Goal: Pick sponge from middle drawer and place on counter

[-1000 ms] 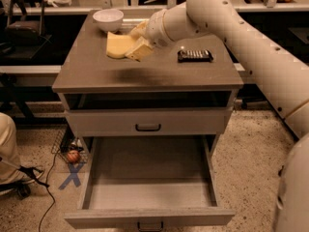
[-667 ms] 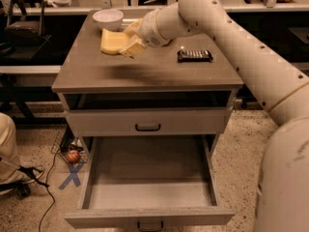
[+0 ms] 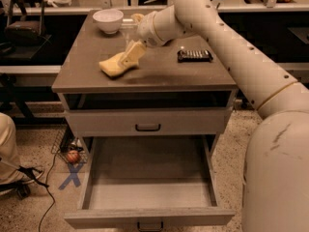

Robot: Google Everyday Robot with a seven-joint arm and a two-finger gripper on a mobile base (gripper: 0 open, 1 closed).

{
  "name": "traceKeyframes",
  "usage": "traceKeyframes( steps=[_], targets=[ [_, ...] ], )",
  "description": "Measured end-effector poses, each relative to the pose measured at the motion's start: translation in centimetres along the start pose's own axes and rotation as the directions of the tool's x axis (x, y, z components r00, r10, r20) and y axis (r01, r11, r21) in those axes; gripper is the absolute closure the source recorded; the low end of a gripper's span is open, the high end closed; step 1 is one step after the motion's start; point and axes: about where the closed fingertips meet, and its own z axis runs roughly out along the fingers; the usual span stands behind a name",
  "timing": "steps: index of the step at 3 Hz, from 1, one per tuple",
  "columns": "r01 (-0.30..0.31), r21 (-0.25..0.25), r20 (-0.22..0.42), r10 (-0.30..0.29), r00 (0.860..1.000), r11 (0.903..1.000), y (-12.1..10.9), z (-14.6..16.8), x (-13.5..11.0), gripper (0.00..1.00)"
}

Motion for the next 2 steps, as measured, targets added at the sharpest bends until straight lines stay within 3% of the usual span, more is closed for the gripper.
traceKeyframes(
  steps=[1,2],
  targets=[
    [0.000,0.000,0.000,0.000,1.000,1.0000,0.0,0.0,0.0,0.00],
    [-0.032,0.068,-0.013,0.033,0.999,0.9972,-1.1,-3.7,2.7,0.00]
  ],
)
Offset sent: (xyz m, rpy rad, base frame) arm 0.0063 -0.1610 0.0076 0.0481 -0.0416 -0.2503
